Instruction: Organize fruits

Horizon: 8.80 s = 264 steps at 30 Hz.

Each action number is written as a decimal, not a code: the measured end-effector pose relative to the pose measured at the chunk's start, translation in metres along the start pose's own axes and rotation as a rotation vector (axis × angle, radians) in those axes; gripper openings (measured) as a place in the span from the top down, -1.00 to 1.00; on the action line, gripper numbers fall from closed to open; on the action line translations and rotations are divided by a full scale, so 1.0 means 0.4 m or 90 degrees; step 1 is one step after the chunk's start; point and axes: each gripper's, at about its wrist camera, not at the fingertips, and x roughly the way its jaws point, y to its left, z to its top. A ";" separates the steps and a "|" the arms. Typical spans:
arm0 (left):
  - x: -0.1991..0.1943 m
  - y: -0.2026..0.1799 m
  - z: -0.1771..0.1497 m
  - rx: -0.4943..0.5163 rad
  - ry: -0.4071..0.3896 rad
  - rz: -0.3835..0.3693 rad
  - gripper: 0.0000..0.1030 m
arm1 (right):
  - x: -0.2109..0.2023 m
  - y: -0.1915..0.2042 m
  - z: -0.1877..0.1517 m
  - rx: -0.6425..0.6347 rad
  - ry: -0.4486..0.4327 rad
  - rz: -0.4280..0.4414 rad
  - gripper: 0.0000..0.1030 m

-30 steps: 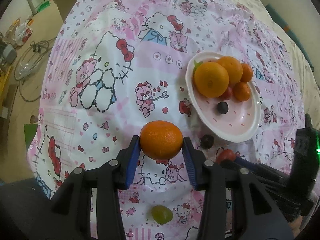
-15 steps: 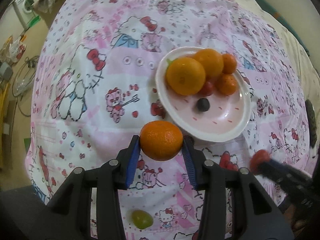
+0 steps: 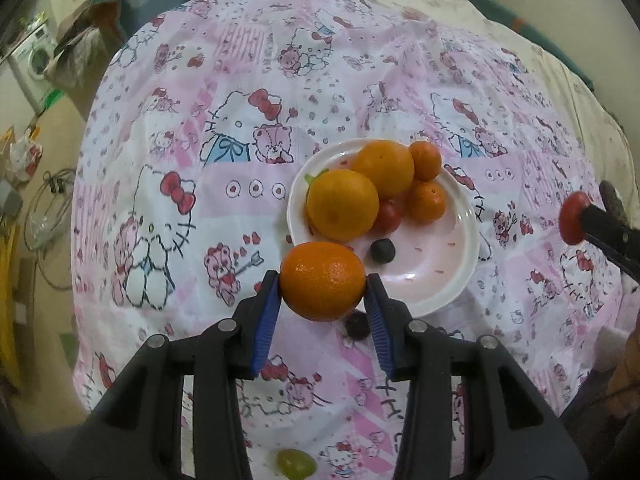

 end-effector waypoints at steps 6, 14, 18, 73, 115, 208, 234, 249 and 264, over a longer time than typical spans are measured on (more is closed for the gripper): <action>0.038 0.013 0.029 -0.009 0.008 -0.014 0.26 | 0.067 -0.041 0.042 0.030 0.035 0.003 0.37; 0.123 -0.042 0.031 0.020 0.064 -0.066 0.26 | 0.182 -0.057 0.046 0.059 0.107 0.002 0.36; 0.149 -0.066 0.031 0.038 0.077 -0.055 0.26 | 0.232 -0.057 0.038 0.050 0.139 -0.019 0.36; 0.069 -0.065 0.033 0.045 -0.007 -0.007 -0.56 | 0.139 -0.007 0.036 0.065 0.056 -0.044 -0.07; 0.164 -0.088 -0.109 0.070 0.112 -0.001 0.12 | 0.054 -0.013 -0.103 0.074 0.046 -0.119 -0.43; 0.112 -0.135 -0.004 0.051 0.027 -0.051 0.64 | 0.152 -0.040 0.008 -0.010 0.096 -0.053 0.43; 0.167 -0.202 0.007 0.085 0.038 -0.047 0.04 | 0.263 -0.084 0.050 0.024 0.147 -0.066 0.36; 0.007 -0.118 -0.012 0.047 -0.090 0.021 -0.21 | 0.138 0.014 0.053 -0.054 0.045 -0.113 -0.42; -0.156 0.011 -0.095 0.005 -0.154 0.025 -0.61 | 0.002 0.132 -0.109 -0.123 -0.027 -0.166 -0.54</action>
